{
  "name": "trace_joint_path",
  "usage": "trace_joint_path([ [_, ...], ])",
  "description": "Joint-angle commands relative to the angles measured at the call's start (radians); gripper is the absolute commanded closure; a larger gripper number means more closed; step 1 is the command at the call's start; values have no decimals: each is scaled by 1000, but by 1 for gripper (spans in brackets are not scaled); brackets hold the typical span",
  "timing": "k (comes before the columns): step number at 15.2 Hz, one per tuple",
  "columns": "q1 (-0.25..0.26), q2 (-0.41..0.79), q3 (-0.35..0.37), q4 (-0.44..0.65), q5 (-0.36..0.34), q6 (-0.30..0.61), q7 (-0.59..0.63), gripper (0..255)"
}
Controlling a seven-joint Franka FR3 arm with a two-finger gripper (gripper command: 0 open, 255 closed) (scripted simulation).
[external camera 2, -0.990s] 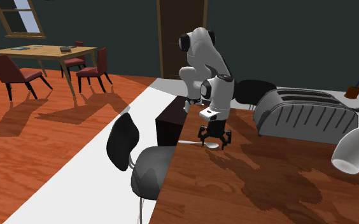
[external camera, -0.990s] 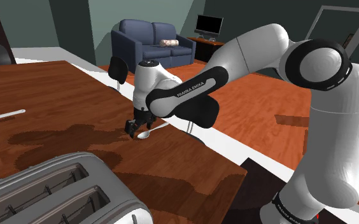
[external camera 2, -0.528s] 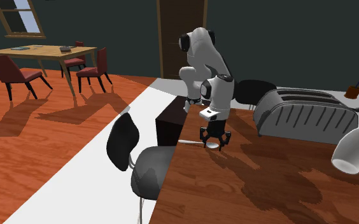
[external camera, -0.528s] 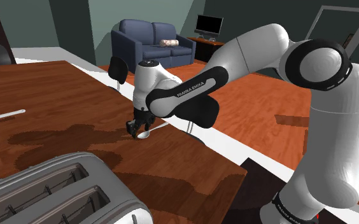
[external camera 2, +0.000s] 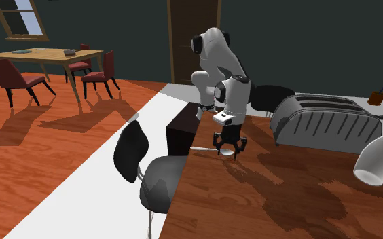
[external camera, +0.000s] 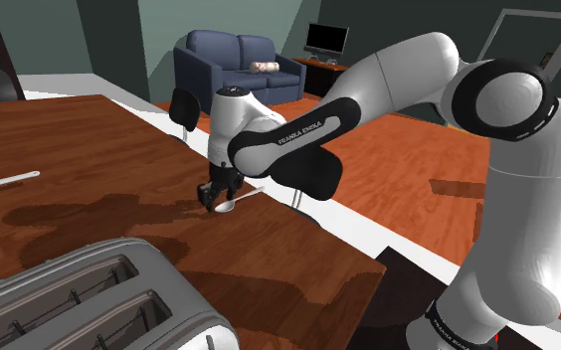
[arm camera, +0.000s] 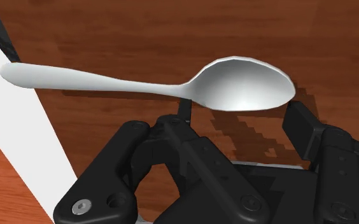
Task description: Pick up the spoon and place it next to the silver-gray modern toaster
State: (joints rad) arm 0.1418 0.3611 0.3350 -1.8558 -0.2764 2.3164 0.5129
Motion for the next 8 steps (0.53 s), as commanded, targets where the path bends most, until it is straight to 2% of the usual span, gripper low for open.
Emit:
trace_joint_path([
  [1,-2,-11,4,12,8,-22,-7,255],
  [8,-8,-53,15,51,36,-99,-30,255],
])
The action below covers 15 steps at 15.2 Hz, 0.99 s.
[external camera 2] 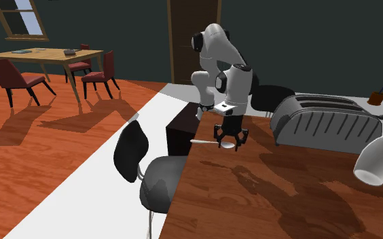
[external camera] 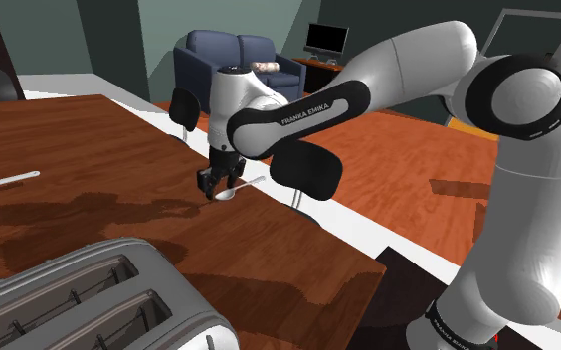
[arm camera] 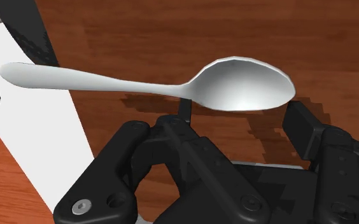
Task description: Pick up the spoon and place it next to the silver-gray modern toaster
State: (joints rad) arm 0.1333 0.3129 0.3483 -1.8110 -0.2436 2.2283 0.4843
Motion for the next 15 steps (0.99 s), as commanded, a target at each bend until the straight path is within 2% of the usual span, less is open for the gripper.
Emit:
trace_joint_path([
  [1,0,-10,3,13,7,-23,-5,255],
  [15,-4,-64,16,131,45,-189,-41,255],
])
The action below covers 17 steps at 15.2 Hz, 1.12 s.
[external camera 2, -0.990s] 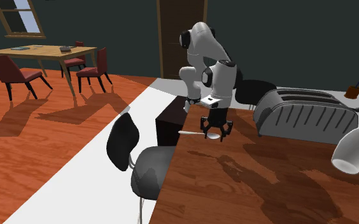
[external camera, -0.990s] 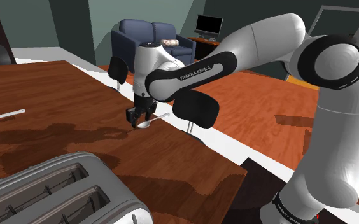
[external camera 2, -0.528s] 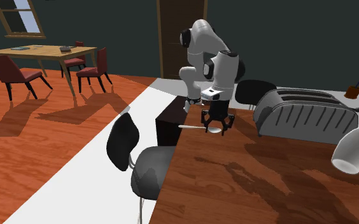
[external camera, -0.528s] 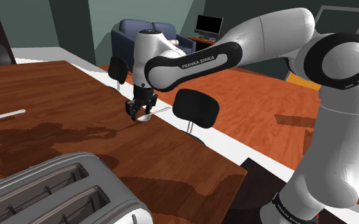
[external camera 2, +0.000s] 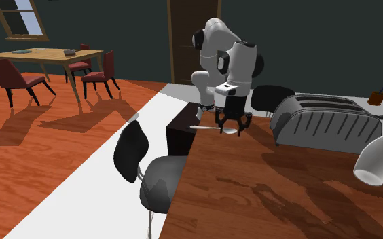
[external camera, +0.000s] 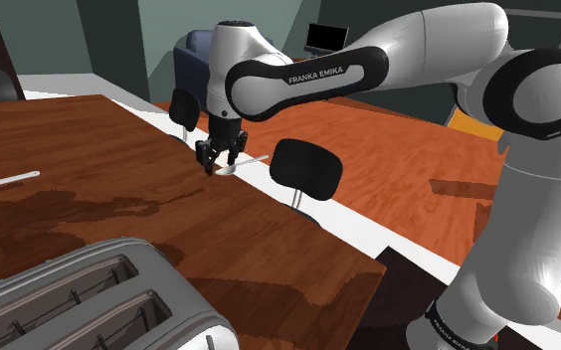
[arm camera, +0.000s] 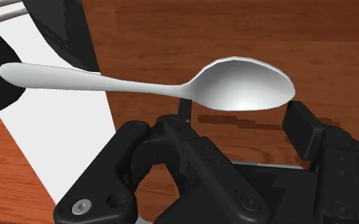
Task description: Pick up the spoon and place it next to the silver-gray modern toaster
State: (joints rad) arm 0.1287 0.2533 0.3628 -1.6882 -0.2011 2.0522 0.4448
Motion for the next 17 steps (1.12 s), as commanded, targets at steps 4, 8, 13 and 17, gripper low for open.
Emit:
trace_joint_path([
  [4,1,-12,3,52,9,-63,-10,255],
  [8,3,-17,5,100,14,-115,-17,255],
  [13,6,-16,7,167,17,-181,-24,255],
  [17,11,-11,9,228,17,-237,-29,255],
])
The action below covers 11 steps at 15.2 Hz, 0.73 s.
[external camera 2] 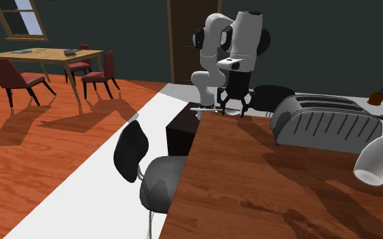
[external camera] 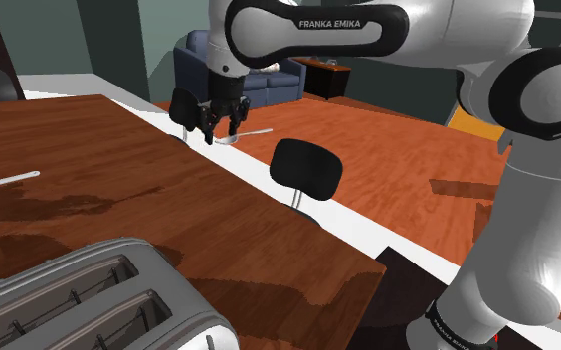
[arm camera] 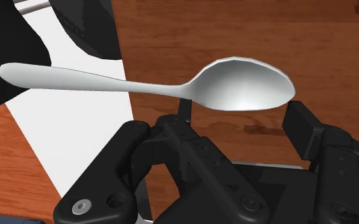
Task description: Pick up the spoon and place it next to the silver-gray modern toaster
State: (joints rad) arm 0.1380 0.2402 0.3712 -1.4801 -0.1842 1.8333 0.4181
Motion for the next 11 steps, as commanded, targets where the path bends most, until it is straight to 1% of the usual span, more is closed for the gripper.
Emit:
trace_joint_path([
  [1,3,4,1,36,0,-32,-3,255],
  [11,23,43,4,226,-13,-185,-11,255],
])
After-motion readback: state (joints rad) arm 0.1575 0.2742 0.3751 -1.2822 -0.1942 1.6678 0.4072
